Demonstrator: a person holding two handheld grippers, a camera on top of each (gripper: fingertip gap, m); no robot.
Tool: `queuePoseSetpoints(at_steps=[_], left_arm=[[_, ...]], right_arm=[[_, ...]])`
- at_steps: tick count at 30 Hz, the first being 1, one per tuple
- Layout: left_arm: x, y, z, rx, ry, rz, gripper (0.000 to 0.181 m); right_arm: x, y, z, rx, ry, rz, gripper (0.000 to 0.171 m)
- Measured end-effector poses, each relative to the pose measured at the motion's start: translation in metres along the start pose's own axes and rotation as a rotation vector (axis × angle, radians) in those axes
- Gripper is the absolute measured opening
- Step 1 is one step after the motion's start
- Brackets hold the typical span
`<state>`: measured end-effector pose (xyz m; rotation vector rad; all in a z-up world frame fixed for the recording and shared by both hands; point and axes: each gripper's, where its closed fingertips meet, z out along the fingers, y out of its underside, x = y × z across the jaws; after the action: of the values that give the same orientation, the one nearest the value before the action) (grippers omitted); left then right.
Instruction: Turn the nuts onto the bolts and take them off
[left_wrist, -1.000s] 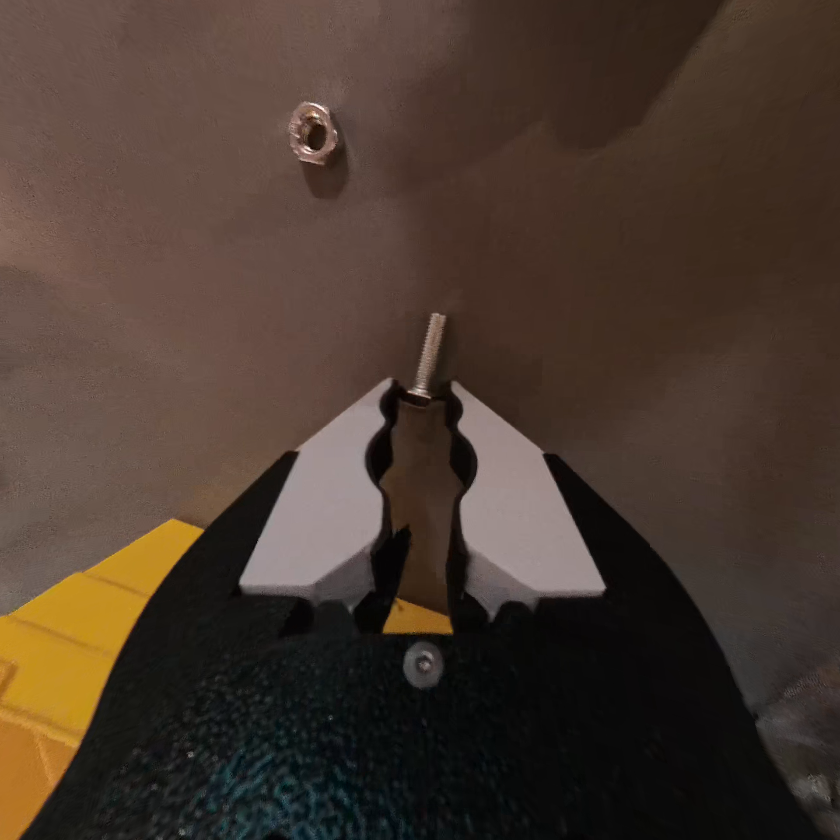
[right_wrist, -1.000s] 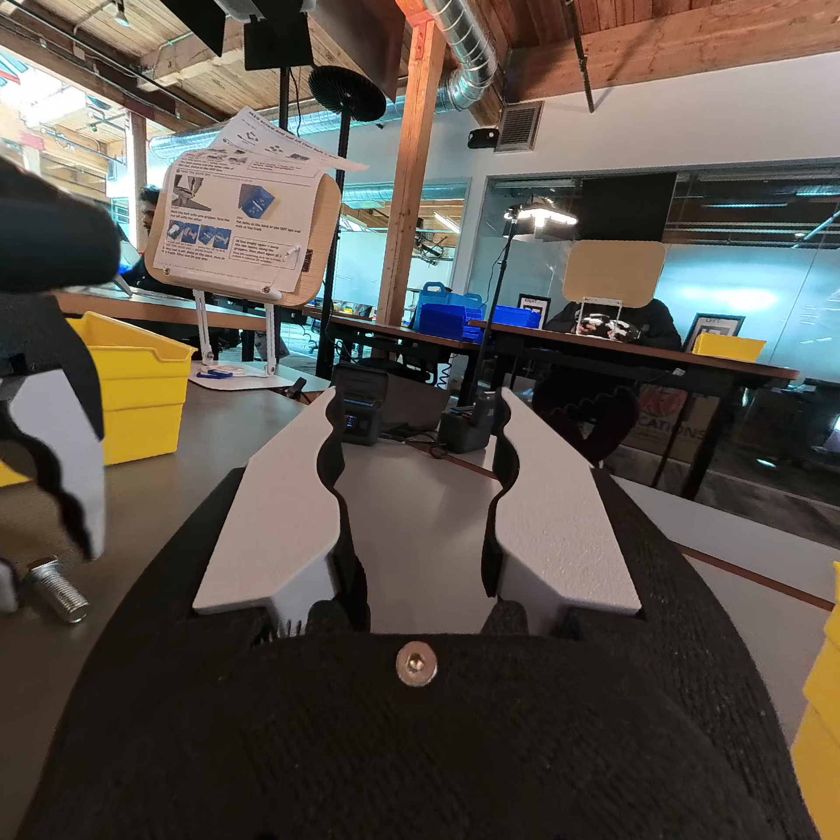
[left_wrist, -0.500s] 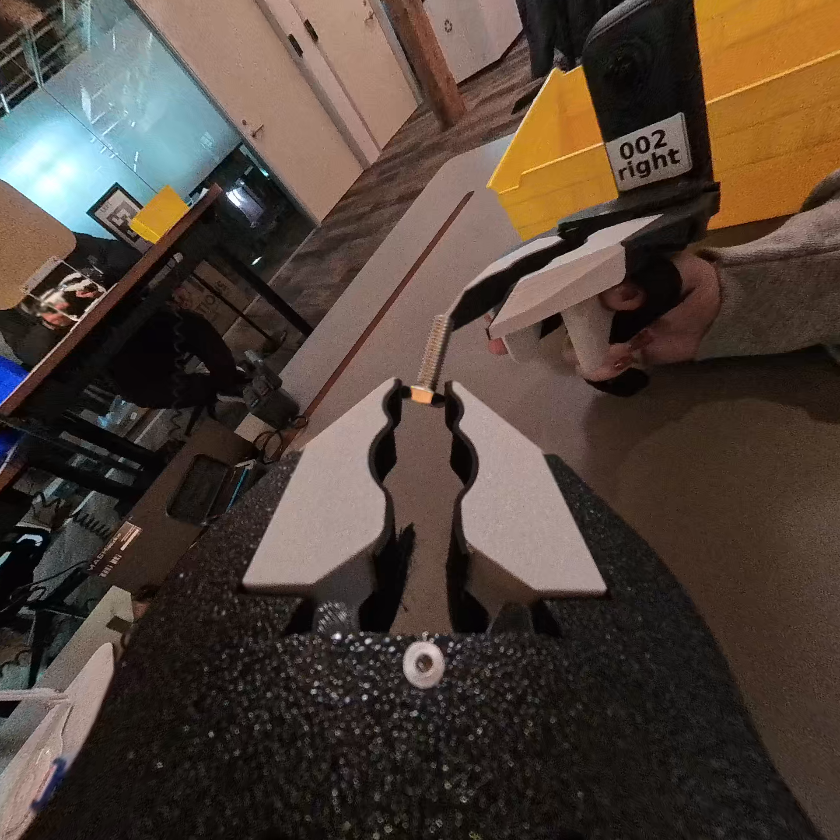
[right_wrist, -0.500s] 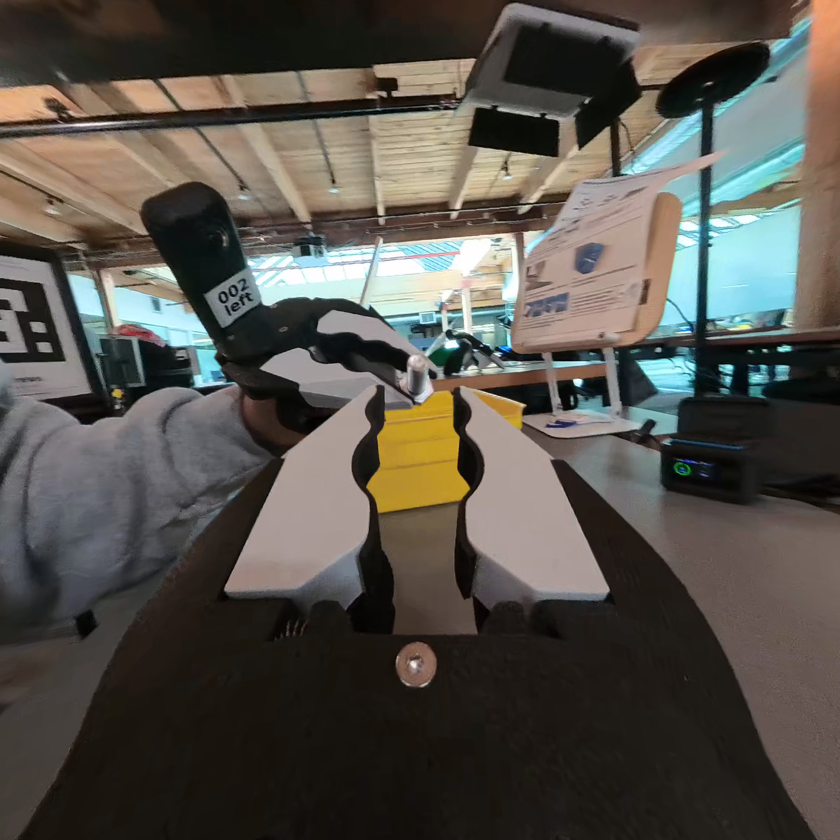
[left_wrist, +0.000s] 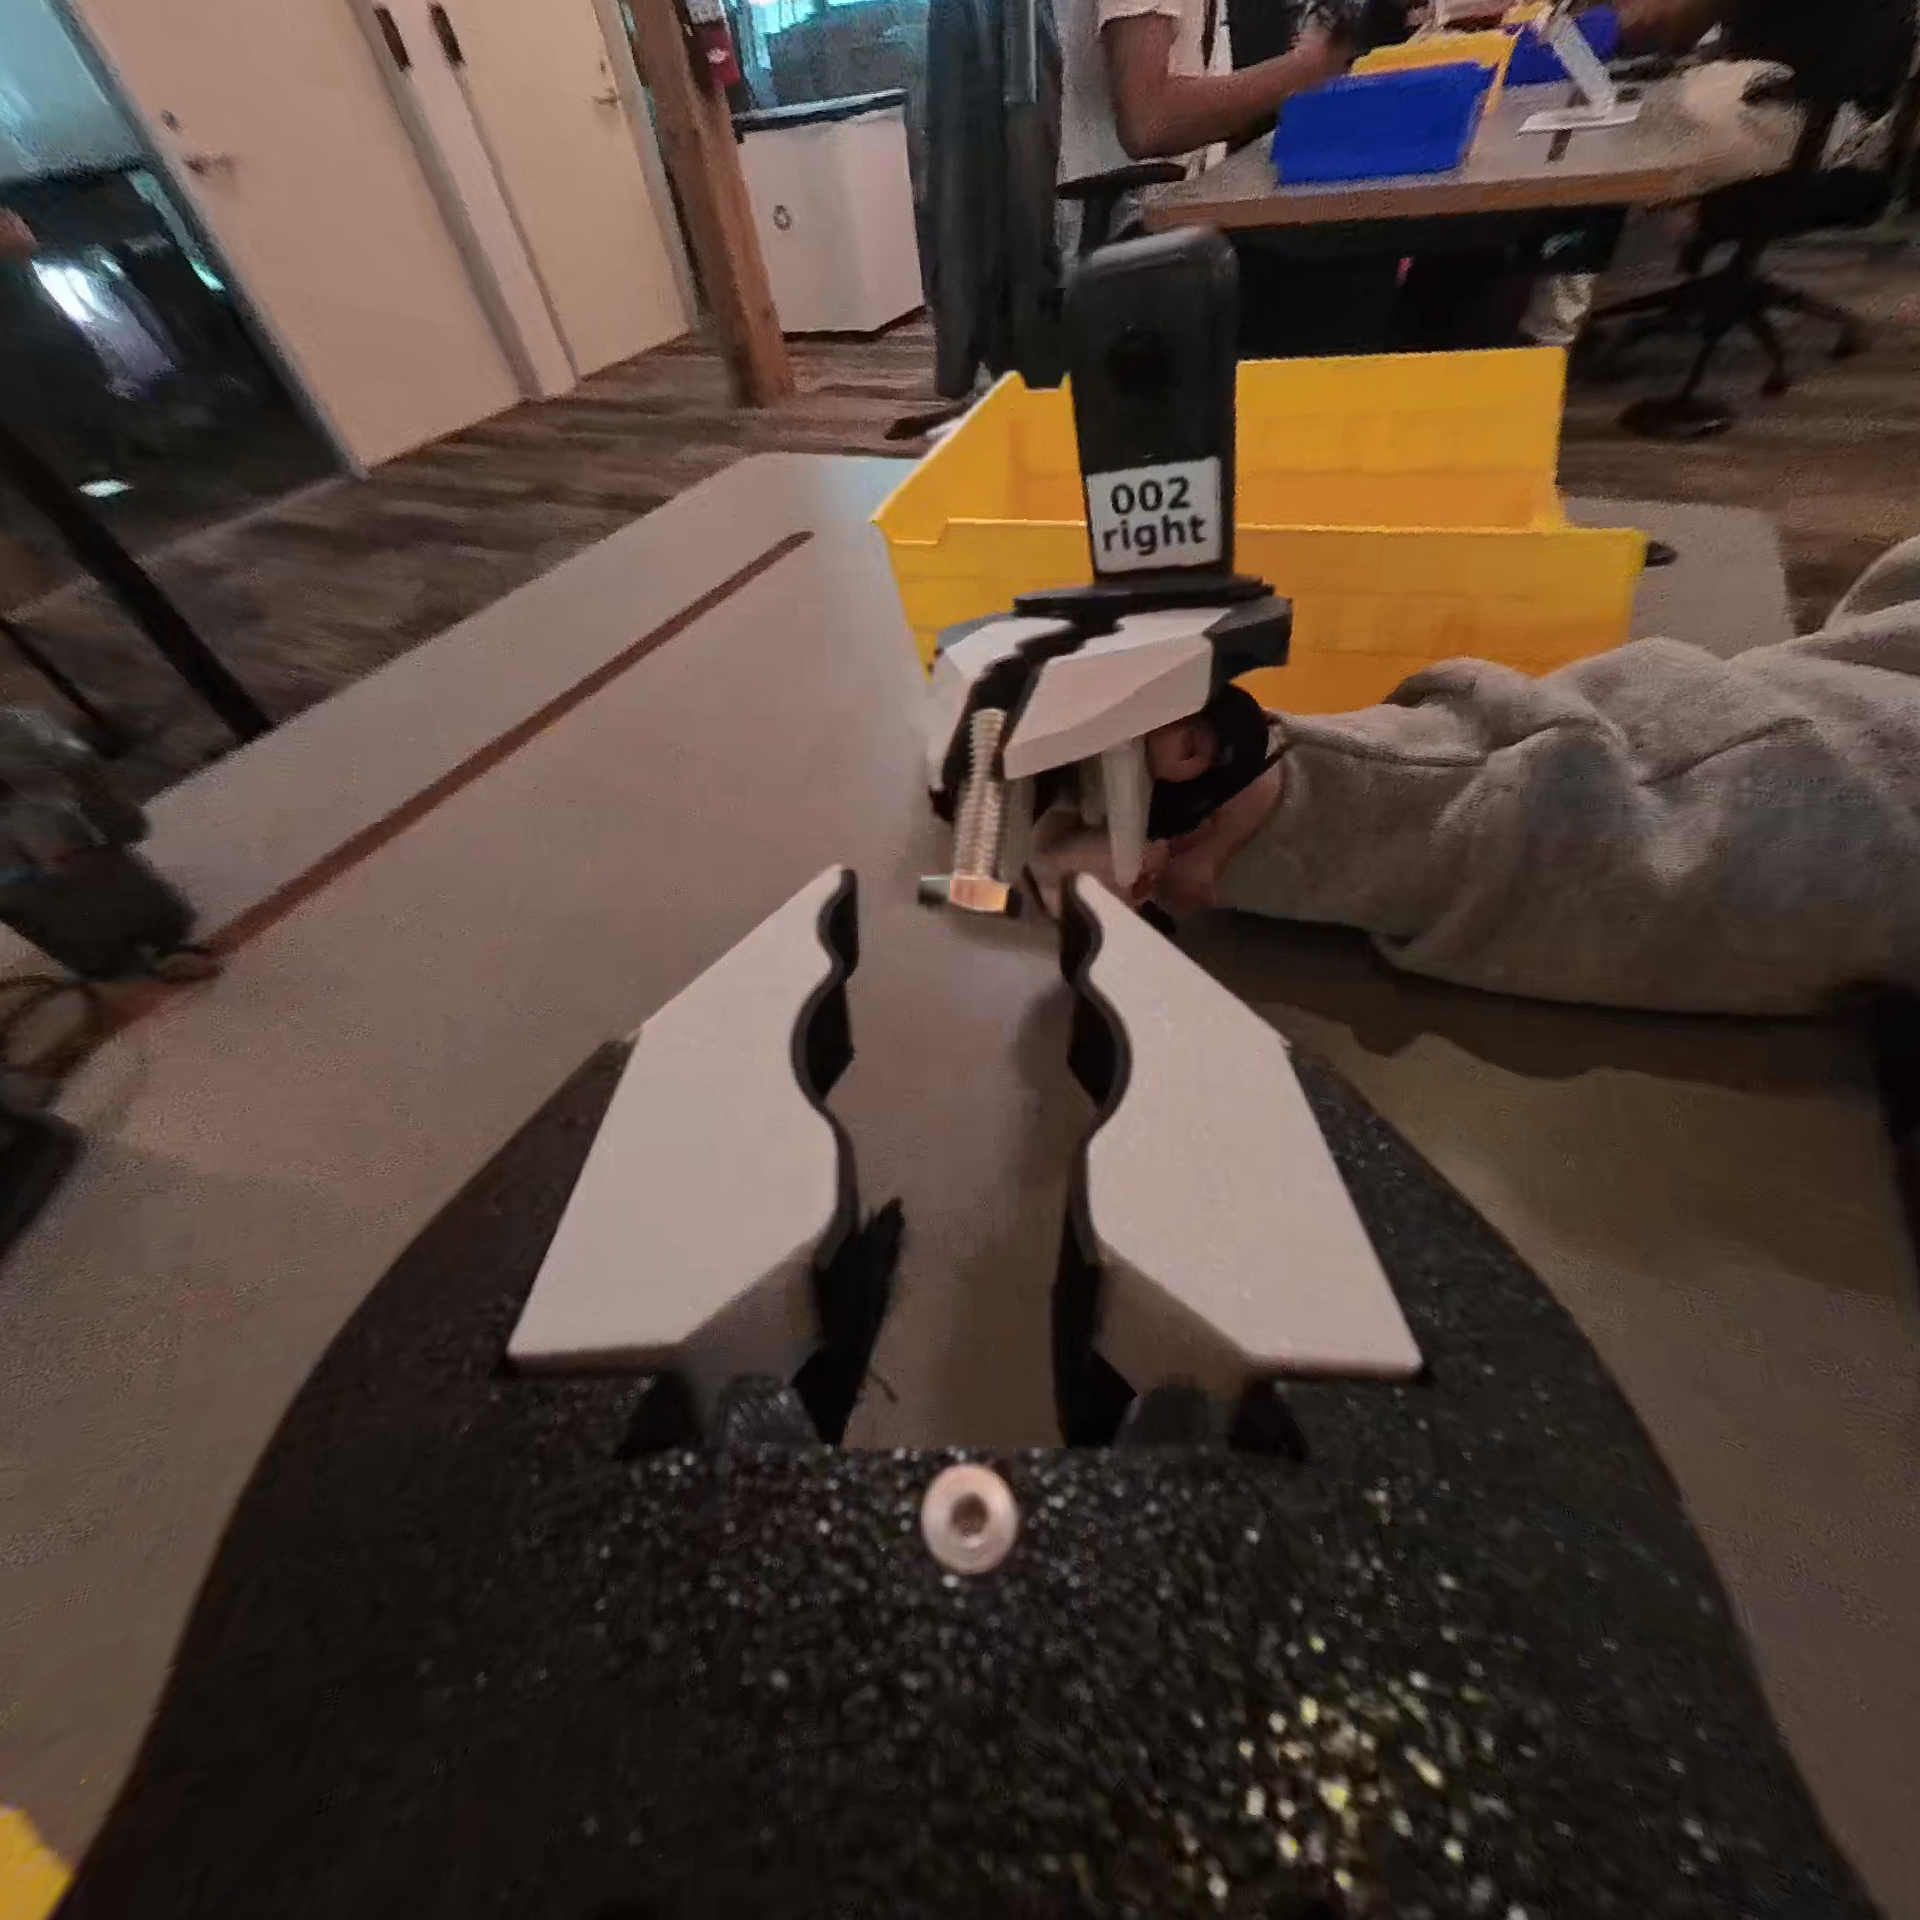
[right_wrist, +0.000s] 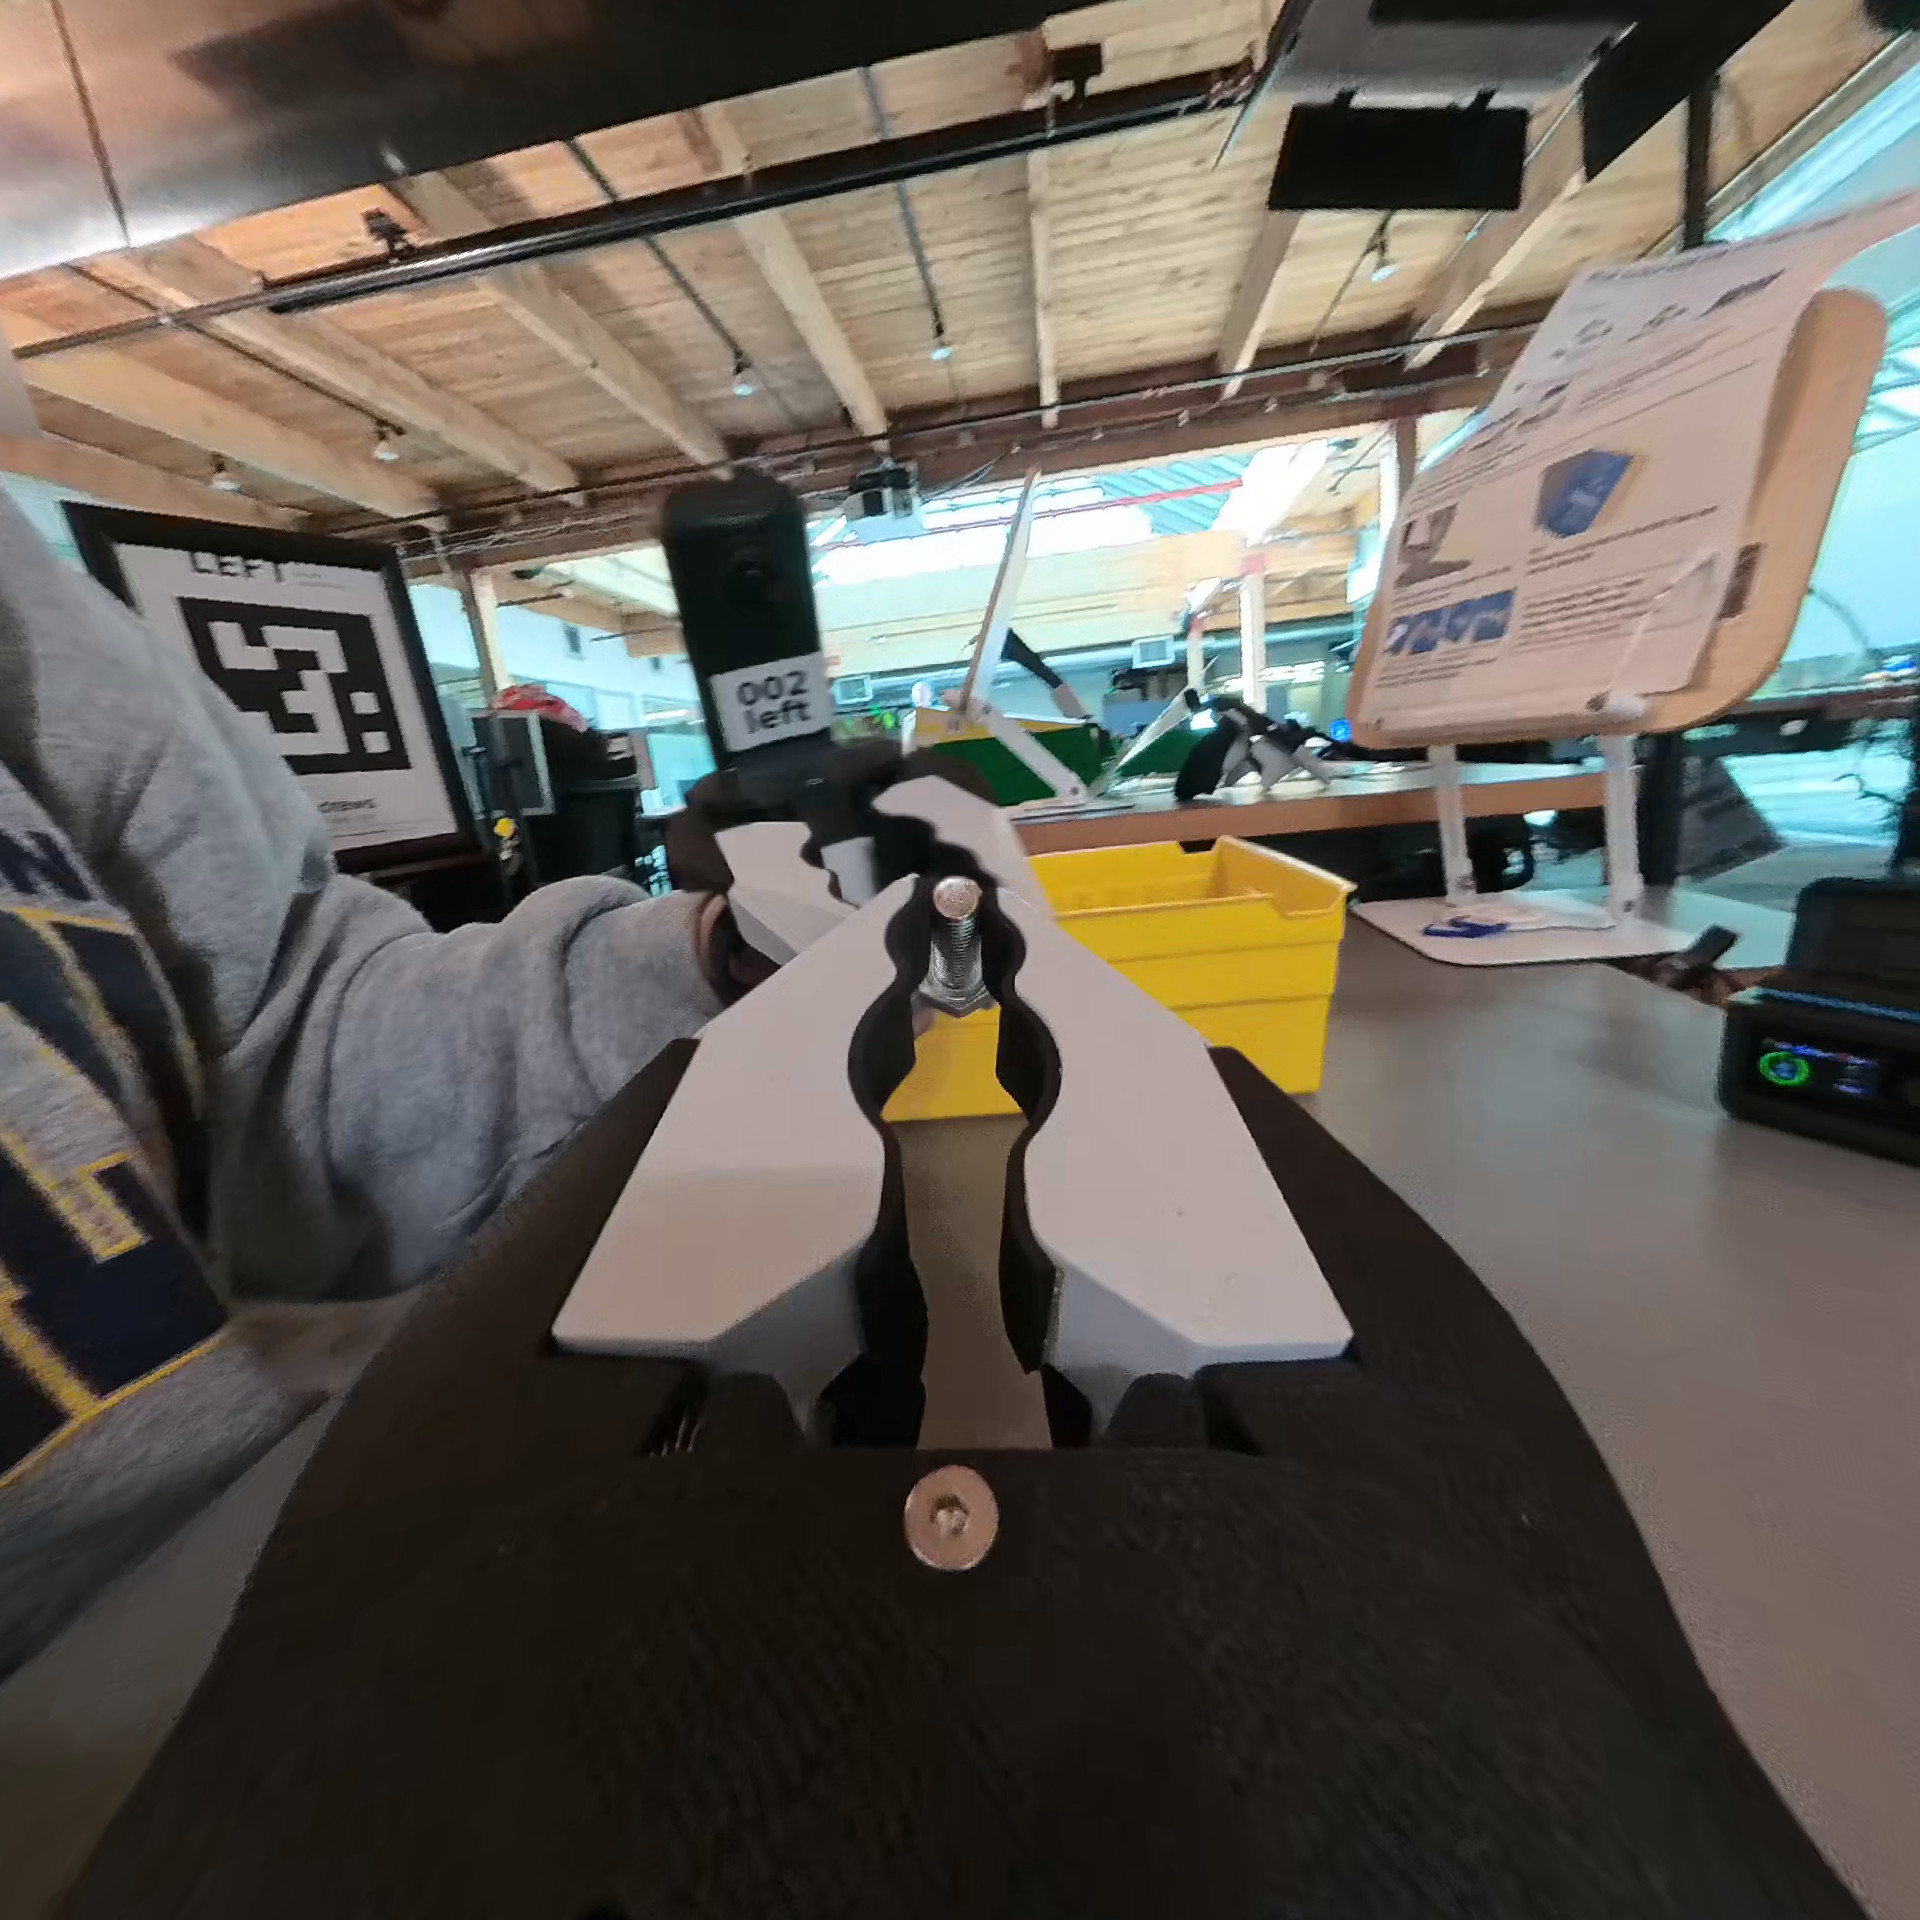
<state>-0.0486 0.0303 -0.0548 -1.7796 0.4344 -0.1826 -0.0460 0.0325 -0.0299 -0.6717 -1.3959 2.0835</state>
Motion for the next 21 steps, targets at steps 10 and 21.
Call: queuePoseSetpoints(at_steps=[10, 21], left_arm=[[0.025, 0.027, -0.006, -0.139, 0.257, -0.12, 0.016], [0.024, 0.027, -0.001, -0.127, 0.279, -0.163, 0.016]], right_arm=[[-0.017, 0.017, -0.002, -0.127, -0.158, 0.06, 0.007], [-0.016, 0.026, -0.002, -0.175, -0.161, 0.067, 0.007]])
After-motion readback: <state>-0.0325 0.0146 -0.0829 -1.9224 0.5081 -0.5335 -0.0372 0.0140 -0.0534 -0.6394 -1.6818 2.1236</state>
